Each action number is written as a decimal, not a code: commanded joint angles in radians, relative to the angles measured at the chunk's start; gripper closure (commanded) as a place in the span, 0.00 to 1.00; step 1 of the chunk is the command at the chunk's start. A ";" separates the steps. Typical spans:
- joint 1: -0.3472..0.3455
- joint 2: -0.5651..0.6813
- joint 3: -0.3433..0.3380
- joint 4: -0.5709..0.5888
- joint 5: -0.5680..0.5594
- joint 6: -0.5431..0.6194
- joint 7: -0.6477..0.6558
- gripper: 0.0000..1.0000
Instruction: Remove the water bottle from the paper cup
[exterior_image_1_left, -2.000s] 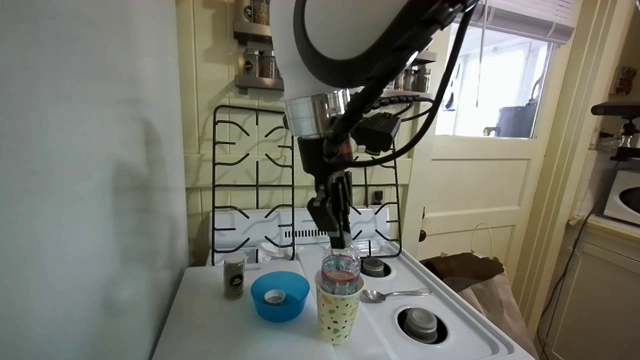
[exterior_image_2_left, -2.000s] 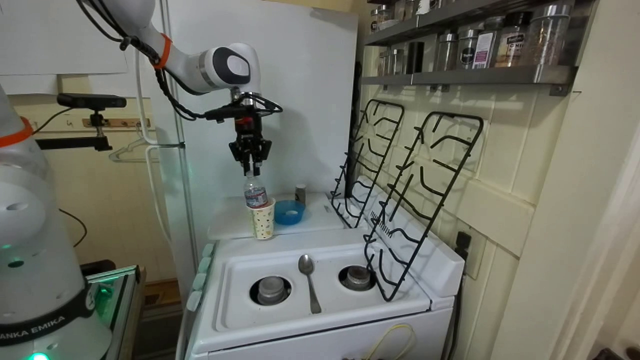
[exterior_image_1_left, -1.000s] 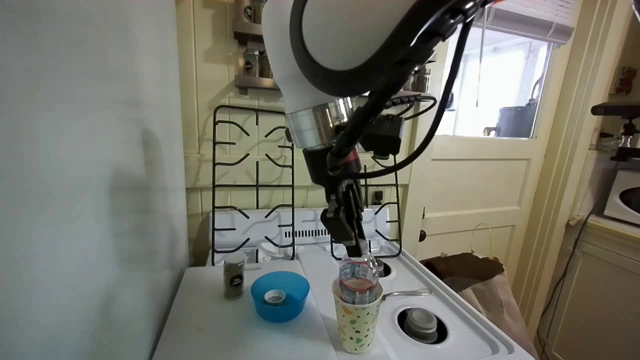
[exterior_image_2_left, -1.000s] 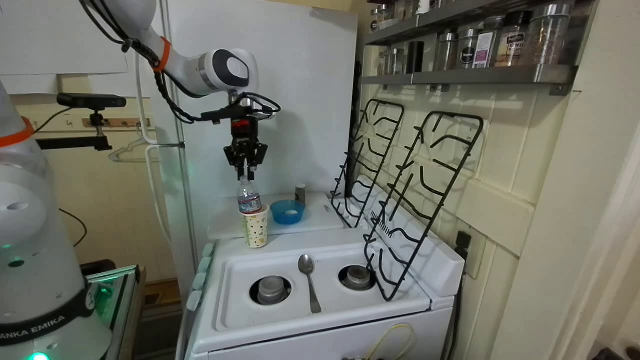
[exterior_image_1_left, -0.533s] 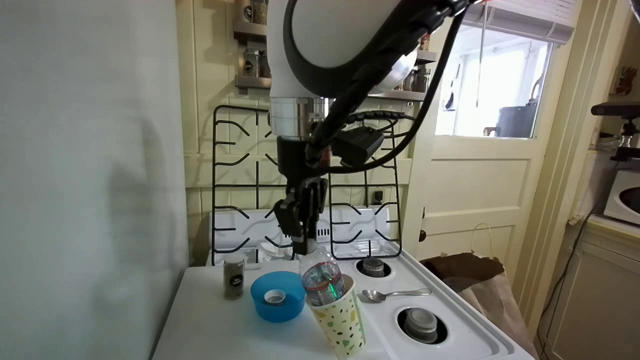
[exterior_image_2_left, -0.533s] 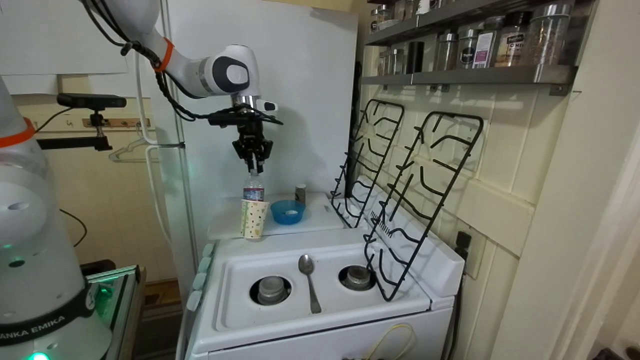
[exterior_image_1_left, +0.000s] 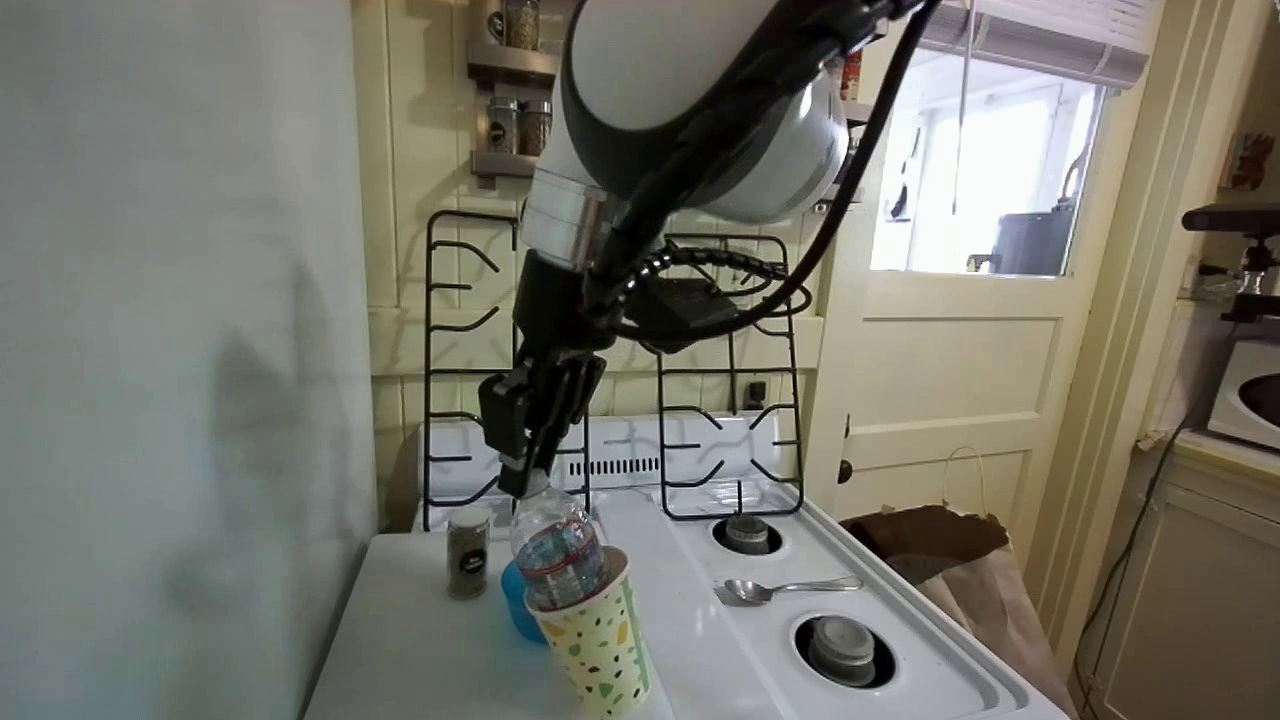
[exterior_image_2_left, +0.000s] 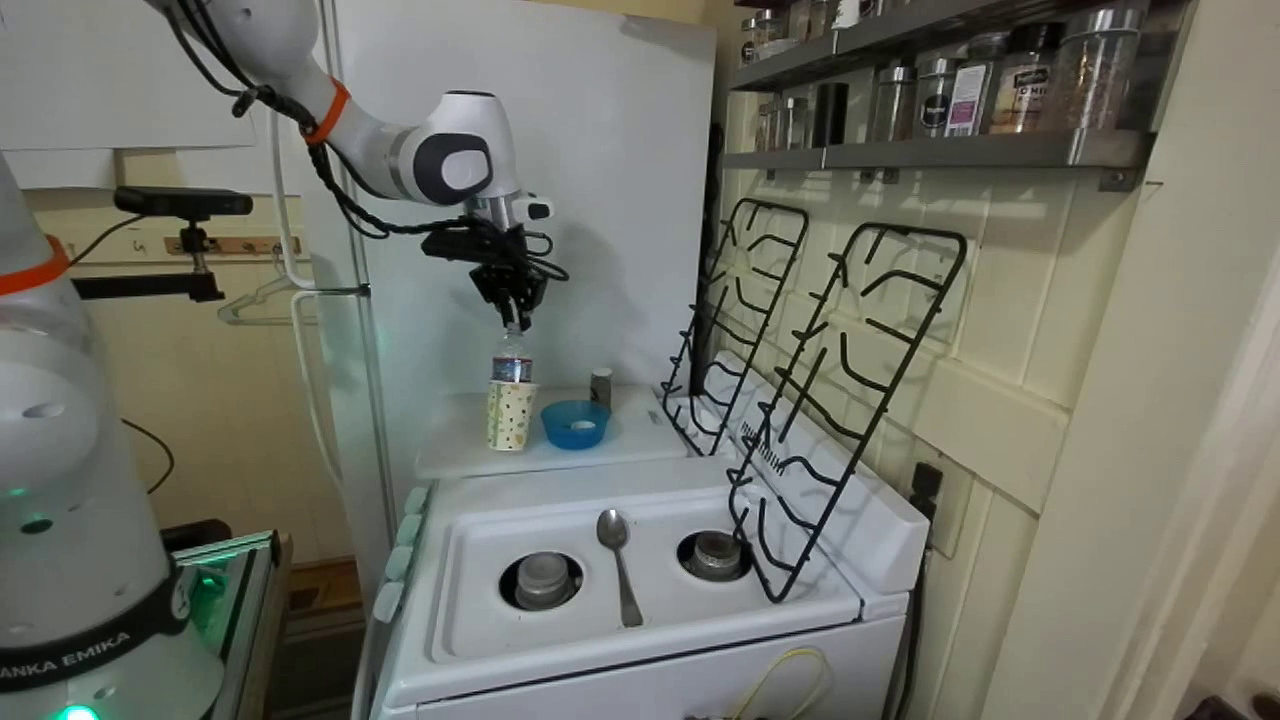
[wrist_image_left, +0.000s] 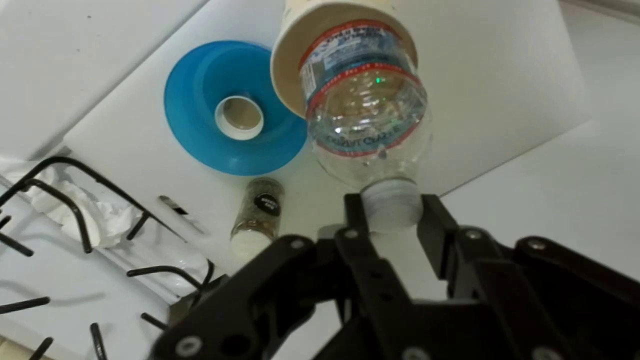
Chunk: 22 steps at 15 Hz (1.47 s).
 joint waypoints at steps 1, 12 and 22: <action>0.035 -0.049 -0.031 0.010 0.165 -0.186 -0.181 0.92; -0.025 -0.174 -0.089 0.024 0.027 -0.531 -0.234 0.92; -0.121 -0.259 -0.140 -0.060 -0.170 -0.590 -0.105 0.92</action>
